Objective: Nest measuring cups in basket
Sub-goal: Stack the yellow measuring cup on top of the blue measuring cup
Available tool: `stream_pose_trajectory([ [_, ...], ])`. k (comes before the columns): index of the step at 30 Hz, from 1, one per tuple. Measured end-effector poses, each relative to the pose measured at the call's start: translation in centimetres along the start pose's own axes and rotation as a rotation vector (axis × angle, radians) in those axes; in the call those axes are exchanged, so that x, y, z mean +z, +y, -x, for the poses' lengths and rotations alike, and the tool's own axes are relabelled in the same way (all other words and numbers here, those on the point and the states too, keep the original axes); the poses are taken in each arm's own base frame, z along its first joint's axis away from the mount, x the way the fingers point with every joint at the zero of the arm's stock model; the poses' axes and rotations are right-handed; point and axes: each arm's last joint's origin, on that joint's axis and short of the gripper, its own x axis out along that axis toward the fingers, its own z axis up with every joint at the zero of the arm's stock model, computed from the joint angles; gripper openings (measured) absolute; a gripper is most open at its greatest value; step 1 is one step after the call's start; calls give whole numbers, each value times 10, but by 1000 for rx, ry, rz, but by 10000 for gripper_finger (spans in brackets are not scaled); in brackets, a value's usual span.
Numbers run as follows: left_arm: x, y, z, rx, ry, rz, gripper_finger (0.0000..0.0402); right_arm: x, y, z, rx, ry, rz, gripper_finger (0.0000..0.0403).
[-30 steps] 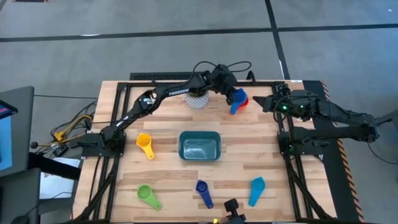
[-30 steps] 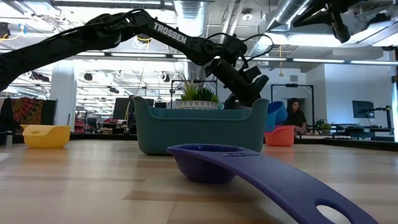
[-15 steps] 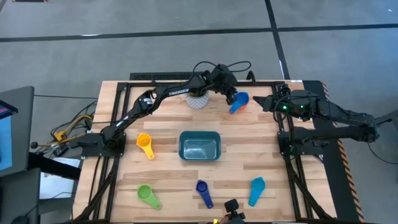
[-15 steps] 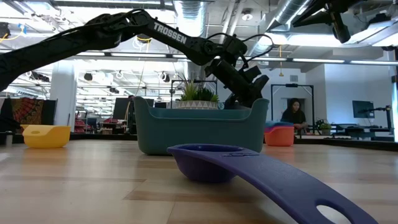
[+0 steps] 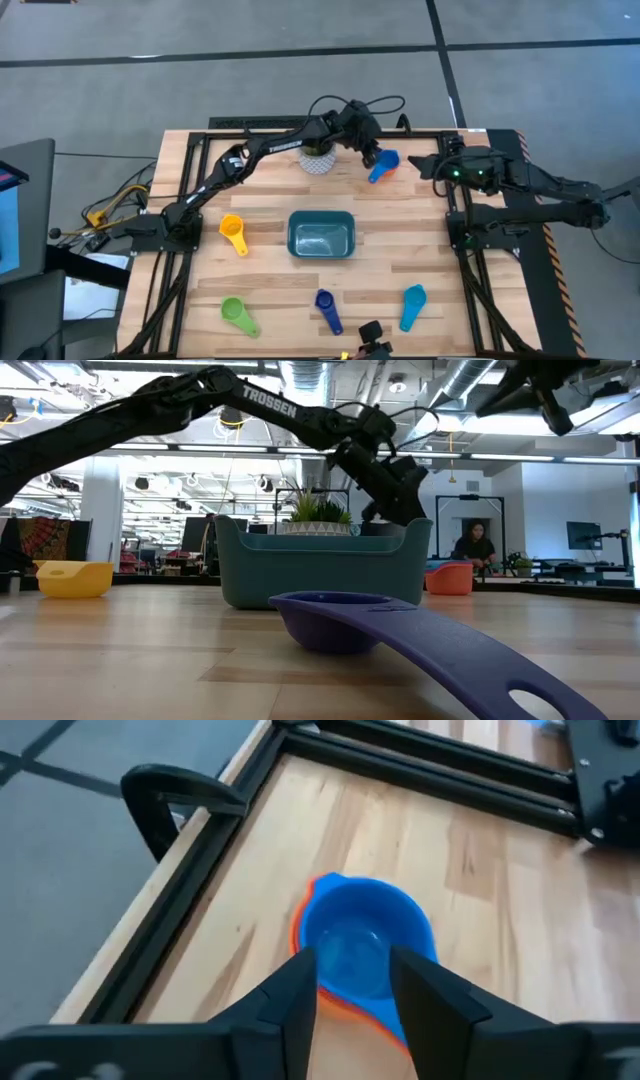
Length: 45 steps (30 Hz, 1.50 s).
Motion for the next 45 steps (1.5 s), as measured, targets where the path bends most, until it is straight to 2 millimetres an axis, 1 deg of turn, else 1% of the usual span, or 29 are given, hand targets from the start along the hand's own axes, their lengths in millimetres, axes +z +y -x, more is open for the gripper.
stream_pose_trajectory([
  [5,12,-1,19,9,25,-9,102,-1,-1,-1,-16,-1,1,47],
  [11,21,-2,40,22,73,16,91,2,-2,-2,-31,-17,-6,47],
  [17,34,-10,64,30,88,40,88,2,-2,-2,-31,-17,1,47],
  [22,50,-27,92,67,82,6,88,1,-2,-2,-14,7,18,47],
  [30,68,-70,144,52,105,-64,88,0,-1,-2,14,47,48,47],
  [31,66,-74,148,52,109,-60,88,0,-1,-2,16,51,55,47],
  [33,58,-82,152,63,126,-52,88,0,-1,-2,22,60,61,47],
  [35,43,-89,156,78,127,-35,88,-1,0,-2,32,73,62,47],
  [37,25,-94,164,84,88,6,88,-1,0,-2,36,80,63,47],
  [41,-13,-100,196,96,-17,109,88,-1,0,-2,46,93,70,47],
  [45,-55,-100,232,178,-10,212,88,-2,0,-3,43,94,72,47],
])
